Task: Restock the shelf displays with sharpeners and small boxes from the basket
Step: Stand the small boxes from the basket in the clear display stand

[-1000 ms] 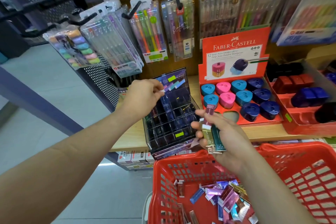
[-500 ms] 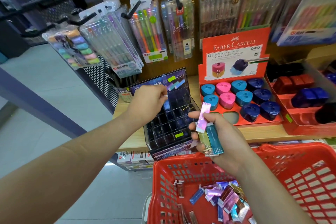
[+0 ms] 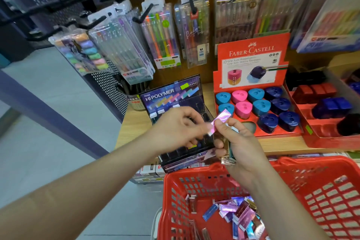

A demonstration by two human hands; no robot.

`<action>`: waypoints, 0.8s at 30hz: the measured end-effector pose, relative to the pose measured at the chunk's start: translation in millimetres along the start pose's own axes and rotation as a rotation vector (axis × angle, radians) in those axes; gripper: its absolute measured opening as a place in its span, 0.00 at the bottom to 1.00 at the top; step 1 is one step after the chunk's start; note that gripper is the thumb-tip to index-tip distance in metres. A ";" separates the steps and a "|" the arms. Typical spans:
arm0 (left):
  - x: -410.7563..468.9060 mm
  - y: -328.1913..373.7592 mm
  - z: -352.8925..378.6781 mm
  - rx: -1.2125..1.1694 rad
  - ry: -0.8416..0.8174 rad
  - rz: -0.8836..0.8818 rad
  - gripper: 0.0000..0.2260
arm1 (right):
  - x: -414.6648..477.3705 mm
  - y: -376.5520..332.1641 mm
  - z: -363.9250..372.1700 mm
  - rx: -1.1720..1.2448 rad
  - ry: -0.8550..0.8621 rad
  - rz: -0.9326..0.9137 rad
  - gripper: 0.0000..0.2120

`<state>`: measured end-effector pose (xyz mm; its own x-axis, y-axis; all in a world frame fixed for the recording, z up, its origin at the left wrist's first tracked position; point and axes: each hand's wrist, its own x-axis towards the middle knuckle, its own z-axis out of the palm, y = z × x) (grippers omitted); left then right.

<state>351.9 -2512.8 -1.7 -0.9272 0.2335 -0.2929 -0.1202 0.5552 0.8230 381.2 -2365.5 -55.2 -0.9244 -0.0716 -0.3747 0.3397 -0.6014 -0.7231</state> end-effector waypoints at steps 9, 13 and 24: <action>1.3 -2.8 -29.3 -0.270 0.293 0.048 0.04 | 0.9 4.6 8.0 0.194 -0.072 0.090 0.05; 7.2 -8.7 -74.4 -0.081 0.507 0.066 0.04 | 3.2 -1.7 4.0 0.406 -0.098 0.146 0.18; 18.4 -46.9 -71.6 0.614 0.493 0.174 0.09 | -2.2 -0.3 6.7 0.230 -0.044 0.123 0.11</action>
<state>315.1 -2591.7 -10.8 -0.9818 0.0572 0.1812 0.1238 0.9162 0.3810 382.0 -2370.5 -50.2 -0.8869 -0.1866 -0.4225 0.4062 -0.7506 -0.5211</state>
